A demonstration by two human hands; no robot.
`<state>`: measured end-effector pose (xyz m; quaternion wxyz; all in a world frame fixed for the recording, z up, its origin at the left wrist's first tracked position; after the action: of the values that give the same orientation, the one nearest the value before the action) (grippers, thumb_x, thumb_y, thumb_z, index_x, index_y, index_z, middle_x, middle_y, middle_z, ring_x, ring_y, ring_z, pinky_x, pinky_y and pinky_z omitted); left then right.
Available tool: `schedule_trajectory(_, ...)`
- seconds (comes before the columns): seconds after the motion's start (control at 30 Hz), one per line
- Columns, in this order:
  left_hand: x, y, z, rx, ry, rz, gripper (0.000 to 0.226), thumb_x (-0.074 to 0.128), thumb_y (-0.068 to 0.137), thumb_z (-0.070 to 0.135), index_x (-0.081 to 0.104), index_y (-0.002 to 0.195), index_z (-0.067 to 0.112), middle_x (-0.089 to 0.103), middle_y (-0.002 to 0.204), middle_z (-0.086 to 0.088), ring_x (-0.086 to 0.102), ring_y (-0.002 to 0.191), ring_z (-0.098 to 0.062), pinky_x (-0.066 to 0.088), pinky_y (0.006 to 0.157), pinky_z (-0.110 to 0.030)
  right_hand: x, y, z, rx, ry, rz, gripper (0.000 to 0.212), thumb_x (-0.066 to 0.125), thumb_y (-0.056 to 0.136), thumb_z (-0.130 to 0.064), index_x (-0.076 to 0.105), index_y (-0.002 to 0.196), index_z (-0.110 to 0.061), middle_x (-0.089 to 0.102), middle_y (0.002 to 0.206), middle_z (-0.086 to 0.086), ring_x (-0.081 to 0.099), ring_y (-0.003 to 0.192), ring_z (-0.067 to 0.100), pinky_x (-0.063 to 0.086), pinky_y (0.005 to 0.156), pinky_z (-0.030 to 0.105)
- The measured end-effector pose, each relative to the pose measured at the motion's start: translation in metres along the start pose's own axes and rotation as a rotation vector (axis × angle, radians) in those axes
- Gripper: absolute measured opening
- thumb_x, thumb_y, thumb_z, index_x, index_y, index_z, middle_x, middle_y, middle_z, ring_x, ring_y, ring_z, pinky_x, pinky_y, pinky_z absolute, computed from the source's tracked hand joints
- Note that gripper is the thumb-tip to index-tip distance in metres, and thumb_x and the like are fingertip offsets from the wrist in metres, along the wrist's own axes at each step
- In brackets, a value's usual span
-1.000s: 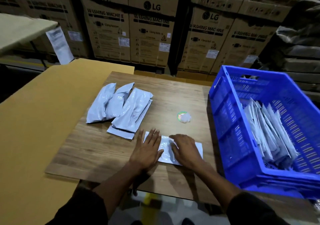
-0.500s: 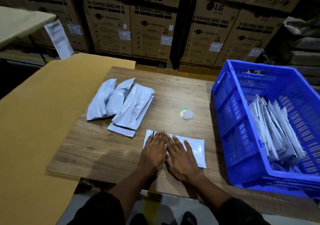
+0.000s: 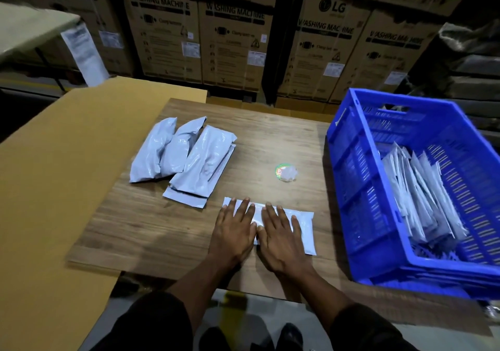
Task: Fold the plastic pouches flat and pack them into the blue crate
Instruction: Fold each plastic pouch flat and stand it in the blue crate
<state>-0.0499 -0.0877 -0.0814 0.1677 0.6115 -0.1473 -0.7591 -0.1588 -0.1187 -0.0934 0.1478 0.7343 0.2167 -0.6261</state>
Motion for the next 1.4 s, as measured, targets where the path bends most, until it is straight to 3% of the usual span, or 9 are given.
schedule_trajectory(0.1, 0.001, -0.003, -0.003, -0.002, 0.013, -0.026, 0.046, 0.046, 0.101, 0.036, 0.062, 0.139, 0.014, 0.053, 0.150, -0.011, 0.047, 0.139, -0.042, 0.043, 0.108, -0.055, -0.005, -0.005, 0.013, 0.022, -0.031, 0.016, 0.062, 0.017, 0.101, -0.046, 0.036, 0.155, -0.020, 0.027, 0.163, -0.001, 0.024, 0.151, 0.023, 0.005, 0.118, 0.045)
schedule_trajectory(0.43, 0.014, -0.008, -0.012, -0.057, 0.046, -0.164, 0.056, 0.040, 0.100, 0.047, 0.053, 0.148, 0.021, 0.041, 0.160, -0.006, 0.034, 0.146, -0.044, 0.033, 0.114, -0.058, -0.003, -0.022, 0.063, 0.140, -0.094, -0.084, 0.068, 0.004, 0.098, -0.064, 0.000, 0.159, -0.035, -0.010, 0.168, -0.001, -0.008, 0.154, 0.025, -0.001, 0.121, 0.052)
schedule_trajectory(0.63, 0.008, -0.007, -0.008, -0.027, 0.074, -0.163, 0.066, 0.036, 0.098, 0.051, 0.039, 0.156, 0.021, 0.032, 0.165, -0.007, 0.028, 0.150, -0.043, 0.019, 0.118, -0.059, -0.012, -0.028, 0.070, 0.143, -0.081, -0.176, 0.071, 0.006, 0.100, -0.063, -0.011, 0.158, -0.026, -0.024, 0.165, -0.001, -0.022, 0.151, 0.023, -0.009, 0.119, 0.058)
schedule_trajectory(0.7, 0.002, -0.004, -0.005, -0.025, 0.081, -0.137, 0.069, 0.035, 0.098, 0.049, 0.037, 0.156, 0.011, 0.033, 0.164, -0.012, 0.028, 0.151, -0.041, 0.017, 0.119, -0.059, -0.023, -0.027, 0.058, 0.072, -0.134, -0.090, 0.069, 0.015, 0.104, -0.055, 0.000, 0.160, -0.017, -0.013, 0.167, 0.003, -0.011, 0.154, 0.025, -0.007, 0.118, 0.058)
schedule_trajectory(0.8, -0.002, 0.000, 0.012, 0.073, 0.015, -0.076, 0.057, 0.028, 0.107, 0.035, 0.053, 0.142, -0.004, 0.052, 0.149, -0.021, 0.044, 0.142, -0.036, 0.024, 0.118, -0.053, -0.033, -0.023, 0.020, -0.094, -0.154, 0.027, 0.061, 0.029, 0.101, -0.040, 0.040, 0.151, -0.008, 0.031, 0.161, 0.009, 0.028, 0.149, 0.025, 0.011, 0.115, 0.058)
schedule_trajectory(0.93, -0.004, 0.008, 0.022, 0.065, -0.161, -0.057, 0.064, 0.016, 0.112, 0.028, 0.070, 0.119, -0.004, 0.070, 0.124, -0.019, 0.066, 0.119, -0.032, 0.026, 0.117, -0.036, -0.016, -0.016, -0.019, -0.241, -0.089, -0.041, 0.058, 0.035, 0.095, -0.035, 0.048, 0.146, -0.011, 0.045, 0.154, 0.004, 0.041, 0.143, 0.024, 0.016, 0.113, 0.051)
schedule_trajectory(1.03, -0.003, 0.005, 0.017, 0.023, -0.193, -0.055, 0.058, 0.020, 0.111, 0.027, 0.068, 0.123, -0.004, 0.069, 0.126, -0.017, 0.065, 0.121, -0.030, 0.030, 0.113, -0.037, -0.008, -0.013, -0.021, -0.225, -0.083, -0.058, 0.056, 0.034, 0.096, -0.035, 0.046, 0.147, -0.017, 0.044, 0.155, -0.002, 0.040, 0.143, 0.020, 0.019, 0.111, 0.050)
schedule_trajectory(1.23, 0.017, -0.004, -0.003, -0.126, -0.240, -0.084, 0.049, 0.032, 0.106, 0.027, 0.057, 0.141, 0.004, 0.057, 0.146, -0.012, 0.052, 0.137, -0.031, 0.023, 0.120, -0.036, -0.002, -0.009, -0.010, -0.144, -0.055, -0.063, 0.058, 0.024, 0.100, -0.040, 0.042, 0.151, -0.020, 0.038, 0.158, -0.007, 0.031, 0.148, 0.018, 0.023, 0.115, 0.056)
schedule_trajectory(1.4, 0.005, -0.008, 0.000, -0.059, -0.106, -0.031, 0.046, 0.036, 0.106, 0.032, 0.061, 0.139, 0.013, 0.054, 0.150, -0.006, 0.046, 0.141, -0.035, 0.038, 0.113, -0.051, -0.004, -0.013, -0.002, -0.057, -0.041, -0.084, 0.068, 0.006, 0.096, -0.045, 0.021, 0.159, -0.026, 0.017, 0.165, -0.012, 0.007, 0.154, 0.015, 0.003, 0.120, 0.053)
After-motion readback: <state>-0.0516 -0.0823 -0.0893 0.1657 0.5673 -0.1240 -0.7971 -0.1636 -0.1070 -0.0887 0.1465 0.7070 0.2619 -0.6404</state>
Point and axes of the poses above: each hand's wrist, its own y-axis towards the middle knuckle, its own x-axis out of the palm, z = x × y, the point moved 10 cm from there along y, towards the middle knuckle
